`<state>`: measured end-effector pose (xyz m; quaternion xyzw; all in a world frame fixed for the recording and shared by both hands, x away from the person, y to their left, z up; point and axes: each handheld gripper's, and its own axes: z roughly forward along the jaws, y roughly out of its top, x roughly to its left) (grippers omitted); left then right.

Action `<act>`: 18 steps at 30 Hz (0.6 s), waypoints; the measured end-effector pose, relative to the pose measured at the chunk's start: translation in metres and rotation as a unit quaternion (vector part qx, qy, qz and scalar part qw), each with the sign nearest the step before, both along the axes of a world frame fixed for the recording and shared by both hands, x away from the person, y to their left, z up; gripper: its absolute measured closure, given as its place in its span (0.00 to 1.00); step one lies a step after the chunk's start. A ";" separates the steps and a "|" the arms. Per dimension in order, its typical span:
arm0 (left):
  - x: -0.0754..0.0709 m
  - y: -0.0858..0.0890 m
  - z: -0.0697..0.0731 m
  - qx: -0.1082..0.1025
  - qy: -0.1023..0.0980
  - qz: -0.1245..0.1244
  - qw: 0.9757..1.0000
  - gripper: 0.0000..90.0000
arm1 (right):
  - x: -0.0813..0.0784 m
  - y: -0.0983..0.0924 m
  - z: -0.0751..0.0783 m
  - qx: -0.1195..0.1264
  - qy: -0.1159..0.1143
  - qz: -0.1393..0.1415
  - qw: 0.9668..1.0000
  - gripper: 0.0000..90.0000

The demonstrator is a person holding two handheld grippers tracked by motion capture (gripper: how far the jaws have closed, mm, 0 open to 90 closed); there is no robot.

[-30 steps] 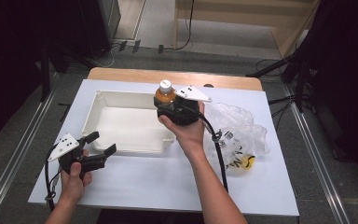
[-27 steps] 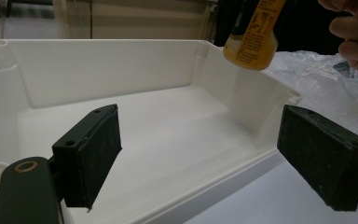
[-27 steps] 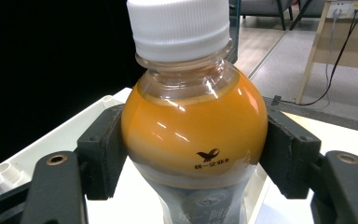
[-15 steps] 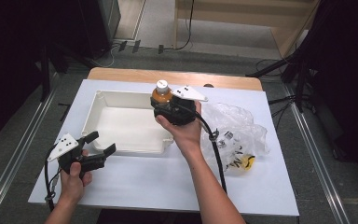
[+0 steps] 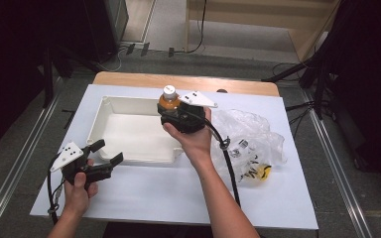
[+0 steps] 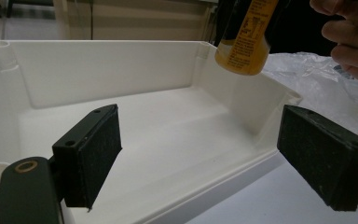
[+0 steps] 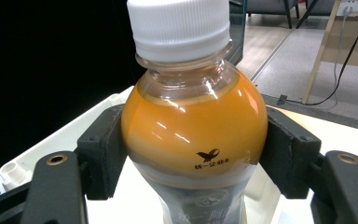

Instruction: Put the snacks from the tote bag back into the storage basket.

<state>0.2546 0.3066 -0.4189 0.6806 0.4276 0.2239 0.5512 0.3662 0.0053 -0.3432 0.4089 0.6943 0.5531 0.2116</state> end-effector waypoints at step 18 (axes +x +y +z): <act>0.000 0.000 0.000 0.000 -0.001 0.000 1.000 0.15 | 0.000 0.000 -0.011 -0.003 0.008 -0.004 1.000 0.35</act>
